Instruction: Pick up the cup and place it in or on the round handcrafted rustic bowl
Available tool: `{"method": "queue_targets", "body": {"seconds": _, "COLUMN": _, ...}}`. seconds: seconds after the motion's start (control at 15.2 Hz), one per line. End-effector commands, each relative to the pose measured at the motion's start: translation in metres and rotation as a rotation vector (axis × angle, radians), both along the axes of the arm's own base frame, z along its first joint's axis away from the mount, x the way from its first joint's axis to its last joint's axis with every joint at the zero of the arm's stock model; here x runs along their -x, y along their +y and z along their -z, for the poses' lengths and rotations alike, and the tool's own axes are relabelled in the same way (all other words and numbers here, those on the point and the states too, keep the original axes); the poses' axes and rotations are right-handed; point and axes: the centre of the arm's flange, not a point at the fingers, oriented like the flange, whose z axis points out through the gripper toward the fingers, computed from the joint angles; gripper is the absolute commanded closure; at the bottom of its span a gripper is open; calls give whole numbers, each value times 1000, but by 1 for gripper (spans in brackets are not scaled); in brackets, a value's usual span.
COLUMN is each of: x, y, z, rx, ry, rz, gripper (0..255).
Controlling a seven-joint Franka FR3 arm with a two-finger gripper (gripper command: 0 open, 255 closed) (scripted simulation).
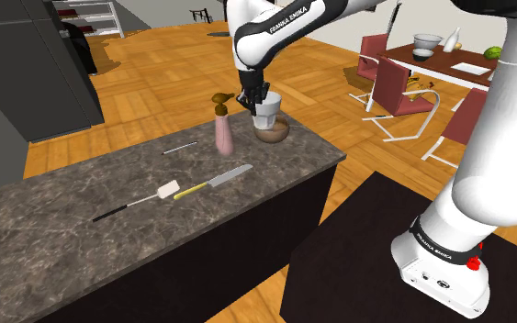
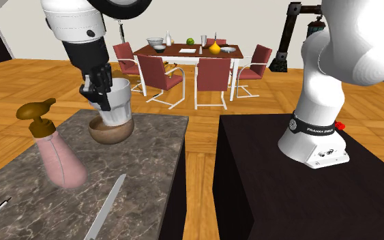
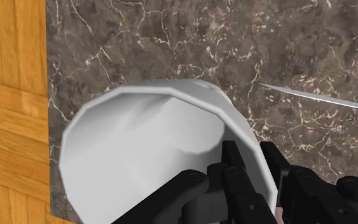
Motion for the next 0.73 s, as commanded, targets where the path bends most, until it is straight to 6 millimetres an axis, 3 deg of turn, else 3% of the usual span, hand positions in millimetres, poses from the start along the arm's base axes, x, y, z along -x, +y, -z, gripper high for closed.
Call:
{"method": "queue_targets", "body": {"seconds": 0.0, "x": -14, "y": -20, "z": -2, "rx": 0, "ry": -1, "rz": -1, "gripper": 255}}
{"method": "queue_targets", "body": {"seconds": 0.66, "x": -88, "y": -135, "z": -15, "rx": 0, "ry": -1, "rz": -1, "gripper": 255}}
